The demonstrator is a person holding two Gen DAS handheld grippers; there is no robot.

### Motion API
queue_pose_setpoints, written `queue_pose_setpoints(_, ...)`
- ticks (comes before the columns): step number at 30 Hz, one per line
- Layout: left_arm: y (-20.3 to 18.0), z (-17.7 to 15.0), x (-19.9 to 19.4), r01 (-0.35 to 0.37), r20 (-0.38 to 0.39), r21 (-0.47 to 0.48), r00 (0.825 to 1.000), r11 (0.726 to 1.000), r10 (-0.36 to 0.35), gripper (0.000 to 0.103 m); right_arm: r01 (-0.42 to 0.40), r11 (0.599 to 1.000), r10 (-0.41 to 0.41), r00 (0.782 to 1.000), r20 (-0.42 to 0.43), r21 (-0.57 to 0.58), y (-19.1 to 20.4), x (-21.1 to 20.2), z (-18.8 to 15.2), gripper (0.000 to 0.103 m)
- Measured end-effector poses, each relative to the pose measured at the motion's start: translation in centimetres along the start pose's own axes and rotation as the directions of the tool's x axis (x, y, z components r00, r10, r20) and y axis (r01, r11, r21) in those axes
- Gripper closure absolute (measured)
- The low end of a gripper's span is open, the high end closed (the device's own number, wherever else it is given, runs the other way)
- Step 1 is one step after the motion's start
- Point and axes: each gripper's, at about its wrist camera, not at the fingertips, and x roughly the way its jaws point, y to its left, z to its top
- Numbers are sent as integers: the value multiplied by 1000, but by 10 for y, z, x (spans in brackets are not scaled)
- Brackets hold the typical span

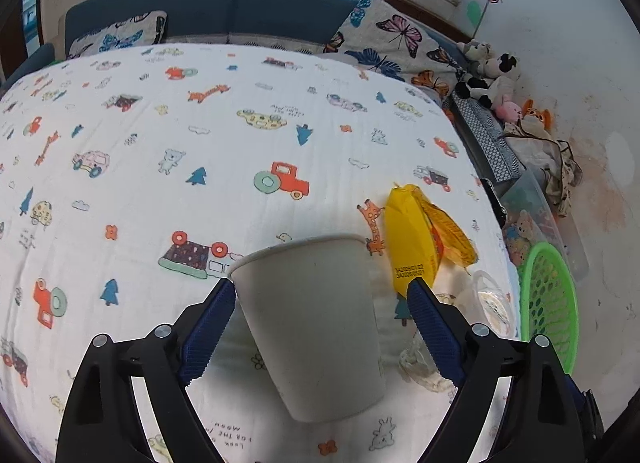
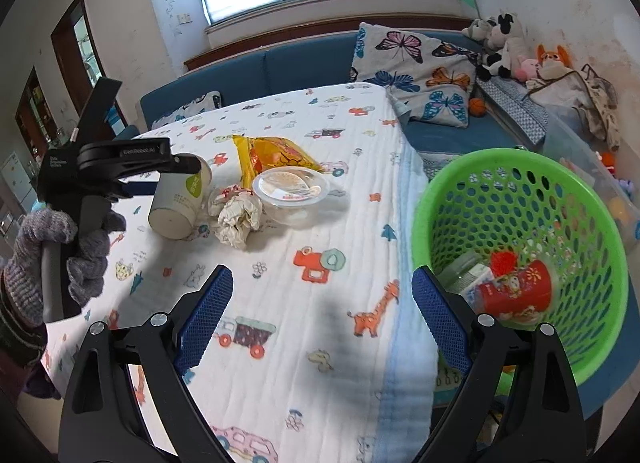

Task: Collect trash
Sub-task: 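Grasp the white paper cup with the left tool while the right tool grasps the crumpled tissue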

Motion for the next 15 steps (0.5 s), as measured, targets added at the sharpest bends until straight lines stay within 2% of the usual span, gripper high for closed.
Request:
queue_pose_setpoints(5, 3, 2, 14, 15, -32, -15, 999, 1000, -15, 19, -29, 999, 30, 999, -12, 29, 0, 14, 11, 13)
queue_pose_setpoints(7, 5, 2, 19, 25, -42, -20, 999, 999, -26, 22, -39, 999, 39, 999, -18, 36, 1, 20, 16, 12)
queue_pose_setpoints(9, 7, 2, 23, 35, -50, -16, 998, 999, -36, 34, -49, 998, 50, 998, -23, 40, 3, 26, 20, 13)
queue_pose_setpoints(15, 10, 2, 18, 66, -34, 21, 997, 998, -65, 38, -93, 995, 94, 994, -51, 27, 21, 42, 25, 13)
